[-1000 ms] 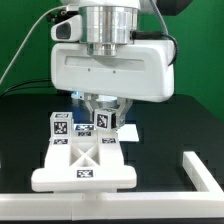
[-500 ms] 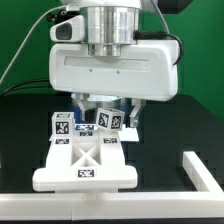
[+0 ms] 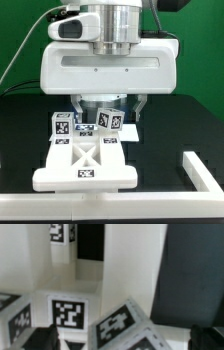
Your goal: Assemble chair
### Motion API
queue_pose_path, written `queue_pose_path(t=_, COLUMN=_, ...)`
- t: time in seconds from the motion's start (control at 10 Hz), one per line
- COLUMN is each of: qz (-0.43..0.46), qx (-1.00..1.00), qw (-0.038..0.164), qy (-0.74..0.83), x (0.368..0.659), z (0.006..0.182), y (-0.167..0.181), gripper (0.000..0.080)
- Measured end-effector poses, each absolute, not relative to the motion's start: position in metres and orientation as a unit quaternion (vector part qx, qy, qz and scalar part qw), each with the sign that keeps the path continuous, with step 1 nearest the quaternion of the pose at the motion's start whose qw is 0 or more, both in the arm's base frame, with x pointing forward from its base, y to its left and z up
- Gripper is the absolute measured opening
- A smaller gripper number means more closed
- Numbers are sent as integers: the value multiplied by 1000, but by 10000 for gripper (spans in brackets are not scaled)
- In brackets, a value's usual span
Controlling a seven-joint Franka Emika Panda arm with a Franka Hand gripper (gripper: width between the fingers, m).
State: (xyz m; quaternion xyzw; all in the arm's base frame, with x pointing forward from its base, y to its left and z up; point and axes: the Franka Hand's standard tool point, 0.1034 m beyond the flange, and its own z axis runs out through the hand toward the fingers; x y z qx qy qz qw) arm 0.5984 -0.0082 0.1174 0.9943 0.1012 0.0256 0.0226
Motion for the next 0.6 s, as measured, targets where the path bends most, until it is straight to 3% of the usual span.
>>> queue_pose_path(t=0.2, qz=26, qx=961, qw=38, qy=274, x=606, z=125, y=-9, gripper=649)
queue_pose_path(t=0.4, qz=25, qx=960, qw=38, qy=276, x=606, z=124, y=-12, gripper=649)
queue_pose_path(t=0.6, qz=26, qx=969, qw=37, qy=244, x=605, z=123, y=-12, gripper=397)
